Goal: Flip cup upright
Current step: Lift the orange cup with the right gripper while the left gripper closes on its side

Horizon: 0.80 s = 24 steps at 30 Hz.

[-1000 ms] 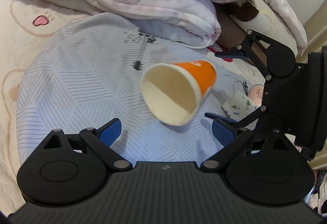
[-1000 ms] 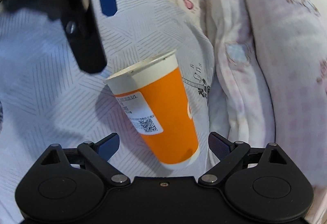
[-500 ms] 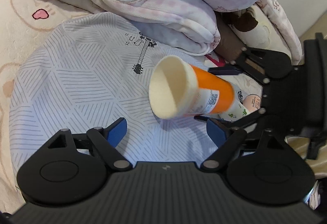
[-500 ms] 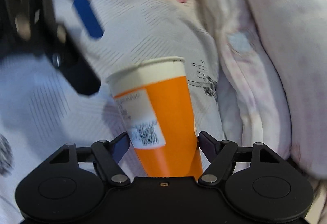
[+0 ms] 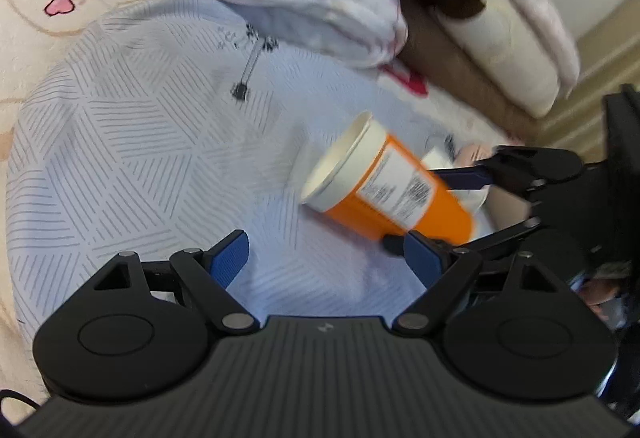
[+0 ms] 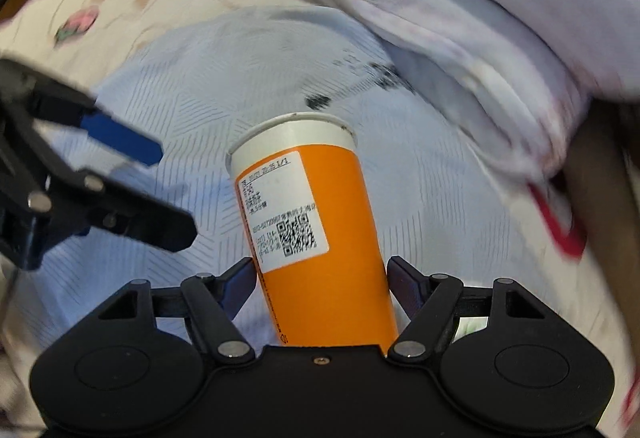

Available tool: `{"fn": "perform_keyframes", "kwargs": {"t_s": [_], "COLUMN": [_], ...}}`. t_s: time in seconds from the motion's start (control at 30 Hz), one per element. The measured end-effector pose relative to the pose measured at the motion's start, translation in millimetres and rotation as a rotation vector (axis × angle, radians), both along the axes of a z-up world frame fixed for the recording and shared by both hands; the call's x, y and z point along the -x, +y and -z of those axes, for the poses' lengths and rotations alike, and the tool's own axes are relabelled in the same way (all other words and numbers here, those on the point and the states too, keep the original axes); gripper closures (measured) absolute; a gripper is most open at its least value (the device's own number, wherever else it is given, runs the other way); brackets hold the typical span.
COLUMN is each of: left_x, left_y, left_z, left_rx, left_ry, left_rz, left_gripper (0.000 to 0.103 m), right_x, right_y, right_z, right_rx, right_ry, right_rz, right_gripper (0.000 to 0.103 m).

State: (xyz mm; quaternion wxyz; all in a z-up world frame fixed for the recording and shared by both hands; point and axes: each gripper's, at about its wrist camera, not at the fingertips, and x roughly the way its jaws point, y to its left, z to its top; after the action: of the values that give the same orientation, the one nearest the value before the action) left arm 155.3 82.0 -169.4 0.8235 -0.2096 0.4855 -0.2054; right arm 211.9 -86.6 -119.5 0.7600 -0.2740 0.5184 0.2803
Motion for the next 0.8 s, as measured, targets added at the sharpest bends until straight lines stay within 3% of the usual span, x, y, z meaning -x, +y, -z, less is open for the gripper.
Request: {"fn": "perform_keyframes", "kwargs": {"t_s": [0.13, 0.37, 0.43, 0.57, 0.7, 0.8], "left_x": [3, 12, 14, 16, 18, 21], "left_y": [-12, -32, -41, -57, -63, -72], "left_z": [1, -2, 1, 6, 7, 4], "left_rx": [-0.025, 0.018, 0.007, 0.002, 0.055, 0.042], "left_ry": [0.017, 0.042, 0.066, 0.08, 0.104, 0.08], "left_rz": [0.045, 0.145, 0.167, 0.212, 0.238, 0.246], "left_gripper": [0.018, 0.018, 0.018, 0.018, 0.018, 0.018], "right_x": [13, 46, 54, 71, 84, 90], "right_y": [-36, -75, -85, -113, -119, -121], "right_z": [0, 5, 7, 12, 14, 13], "right_rx": [-0.097, -0.163, -0.152, -0.291, -0.322, -0.331], "right_ry": [0.03, 0.056, 0.081, 0.136, 0.15, 0.156], "right_rz": [0.196, 0.419, 0.529, 0.746, 0.791, 0.812], "right_gripper": [0.027, 0.027, 0.027, 0.027, 0.027, 0.027]}}
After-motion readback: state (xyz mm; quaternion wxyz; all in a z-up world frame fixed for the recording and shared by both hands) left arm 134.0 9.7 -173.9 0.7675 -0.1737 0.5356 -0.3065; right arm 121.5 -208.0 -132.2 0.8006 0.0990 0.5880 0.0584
